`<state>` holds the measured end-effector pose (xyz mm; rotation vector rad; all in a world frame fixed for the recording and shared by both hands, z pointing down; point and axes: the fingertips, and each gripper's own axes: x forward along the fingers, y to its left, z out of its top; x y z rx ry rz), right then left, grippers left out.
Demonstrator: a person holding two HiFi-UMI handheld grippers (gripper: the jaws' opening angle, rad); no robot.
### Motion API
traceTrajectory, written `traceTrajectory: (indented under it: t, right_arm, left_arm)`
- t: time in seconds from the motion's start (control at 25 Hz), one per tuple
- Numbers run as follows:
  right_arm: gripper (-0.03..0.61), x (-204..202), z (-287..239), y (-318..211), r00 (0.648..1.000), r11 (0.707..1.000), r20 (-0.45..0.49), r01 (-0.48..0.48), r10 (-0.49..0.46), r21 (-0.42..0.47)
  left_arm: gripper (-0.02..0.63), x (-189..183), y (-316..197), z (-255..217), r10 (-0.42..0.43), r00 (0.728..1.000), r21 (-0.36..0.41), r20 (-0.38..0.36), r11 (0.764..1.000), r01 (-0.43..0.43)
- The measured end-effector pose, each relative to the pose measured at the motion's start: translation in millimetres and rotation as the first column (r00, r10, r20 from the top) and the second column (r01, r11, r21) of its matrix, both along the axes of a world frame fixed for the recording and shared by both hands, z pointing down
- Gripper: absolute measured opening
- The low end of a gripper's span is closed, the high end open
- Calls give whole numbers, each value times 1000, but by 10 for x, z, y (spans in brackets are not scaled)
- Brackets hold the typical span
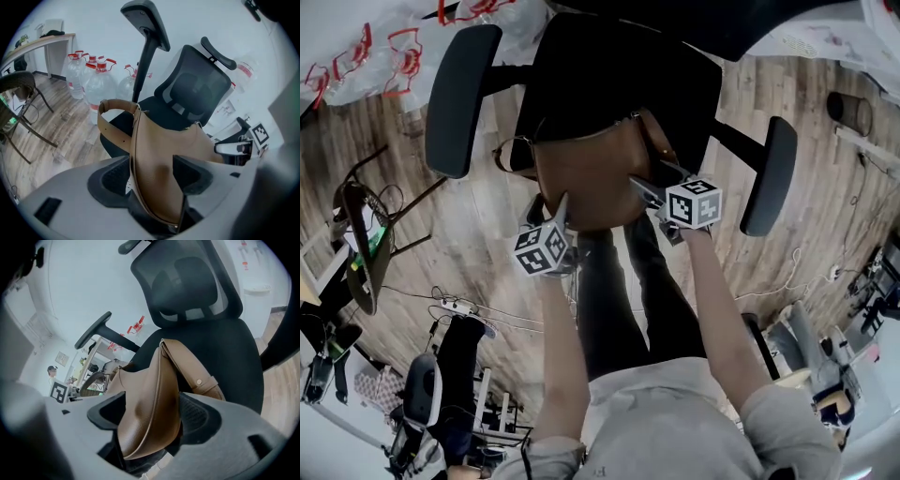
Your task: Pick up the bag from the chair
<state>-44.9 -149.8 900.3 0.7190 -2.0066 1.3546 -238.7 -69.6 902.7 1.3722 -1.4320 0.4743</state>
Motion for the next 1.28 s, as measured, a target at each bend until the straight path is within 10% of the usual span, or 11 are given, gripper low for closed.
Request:
traceTrajectory:
  t: [0.48,1.28]
  right_arm:
    - [387,-101,394,22,998,998,-38,38,-40,-53]
    - [212,-143,66,201,996,994,-38,85,-82,74]
  left_arm:
    - [316,78,-86,313,-1,980,-11,-199,1000,-1]
    - [233,163,12,16,62,997,37,-44,998,-60]
